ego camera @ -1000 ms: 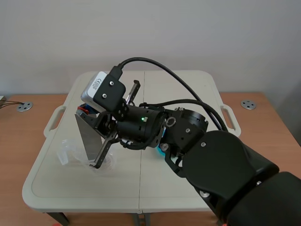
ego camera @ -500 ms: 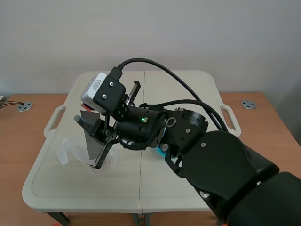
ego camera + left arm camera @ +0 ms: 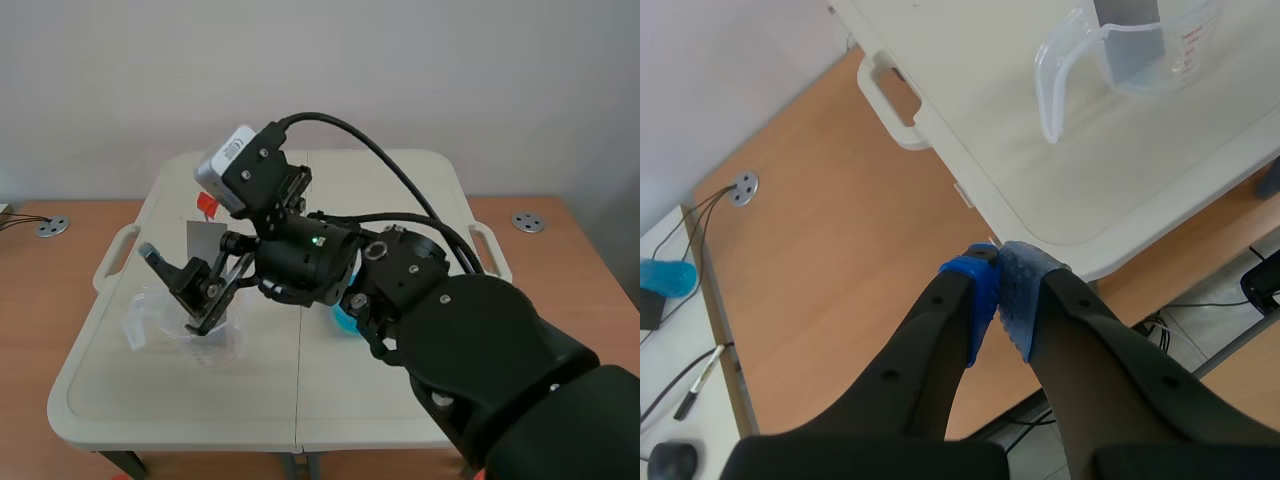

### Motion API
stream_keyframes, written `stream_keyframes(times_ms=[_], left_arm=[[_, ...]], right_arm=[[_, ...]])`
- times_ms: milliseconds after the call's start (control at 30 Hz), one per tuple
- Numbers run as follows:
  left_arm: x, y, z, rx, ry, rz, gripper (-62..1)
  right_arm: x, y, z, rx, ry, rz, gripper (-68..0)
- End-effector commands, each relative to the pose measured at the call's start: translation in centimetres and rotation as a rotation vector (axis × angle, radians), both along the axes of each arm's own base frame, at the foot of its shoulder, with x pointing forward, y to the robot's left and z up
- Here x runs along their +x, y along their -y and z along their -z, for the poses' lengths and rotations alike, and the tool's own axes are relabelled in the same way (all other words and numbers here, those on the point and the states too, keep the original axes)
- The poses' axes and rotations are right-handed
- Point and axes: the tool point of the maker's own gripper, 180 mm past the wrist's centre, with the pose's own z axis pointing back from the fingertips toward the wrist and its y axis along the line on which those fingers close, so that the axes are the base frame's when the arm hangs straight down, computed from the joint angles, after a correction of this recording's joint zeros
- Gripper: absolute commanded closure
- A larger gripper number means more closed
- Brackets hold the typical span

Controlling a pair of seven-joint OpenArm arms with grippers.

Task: Hold the metal plate by the orange handle, dip it into the blue solution, take it out and point at it, then put the plate back in the beaker on the left.
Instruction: 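Return to the home posture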

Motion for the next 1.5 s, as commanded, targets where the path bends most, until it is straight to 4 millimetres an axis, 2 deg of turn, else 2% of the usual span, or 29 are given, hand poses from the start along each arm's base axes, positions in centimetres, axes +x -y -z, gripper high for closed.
stream_keyframes(times_ms=[0,67,100,133,233,267,400,500,633,867,1067,1233,1367,1467], left_arm=[[0.3,0.4,-0.6,-0.014,0.024,0.008,-2.3],[0.3,0.3,-0.5,-0.011,0.020,0.007,-5.1],[0.3,0.3,-0.5,-0.010,0.019,0.006,-10.3],[0.3,0.3,-0.5,-0.010,0.020,0.006,-19.4],[0.4,0.3,-0.6,-0.011,0.023,0.006,-60.4],[0.5,0.3,-0.6,-0.011,0.027,0.006,-62.3],[1.0,0.4,-1.0,-0.019,0.045,0.007,-62.3],[1.9,1.0,-1.9,-0.046,0.098,0.026,-62.3],[3.8,2.4,-2.7,-0.080,0.156,0.057,-62.3],[6.8,5.8,-2.6,-0.125,0.186,0.114,-62.3],[8.8,8.1,-2.8,-0.146,0.205,0.154,-62.3],[10.0,10.1,-3.5,-0.153,0.232,0.216,-62.3],[11.3,10.6,-3.9,-0.126,0.254,0.215,-62.3],[11.5,11.3,-4.0,-0.128,0.256,0.236,-62.3]], right_arm=[[1.2,0.8,-2.0,0.038,0.026,0.022,-53.2],[1.5,1.4,-2.5,0.046,0.011,0.023,-53.3],[1.5,1.7,-2.8,0.053,0.003,0.018,-54.4],[1.5,1.9,-3.1,0.061,-0.005,0.009,-56.0],[1.4,2.8,-4.4,0.100,-0.010,0.001,-59.4],[1.4,3.2,-4.9,0.112,-0.006,0.002,-59.4],[0.6,4.8,-6.6,0.133,0.027,-0.003,-61.1],[0.1,6.6,-6.9,0.118,0.007,0.027,-61.1],[-0.4,9.8,-6.4,0.060,-0.021,0.098,-61.1],[-0.5,16.8,-5.0,-0.012,-0.090,0.278,-61.1],[-1.6,21.2,-3.9,-0.055,-0.131,0.370,-61.1],[-3.1,23.8,-3.1,-0.092,-0.164,0.425,-61.1],[-4.1,25.3,-3.0,-0.117,-0.175,0.467,-61.1],[-4.7,26.1,-2.9,-0.131,-0.182,0.488,-61.1]])
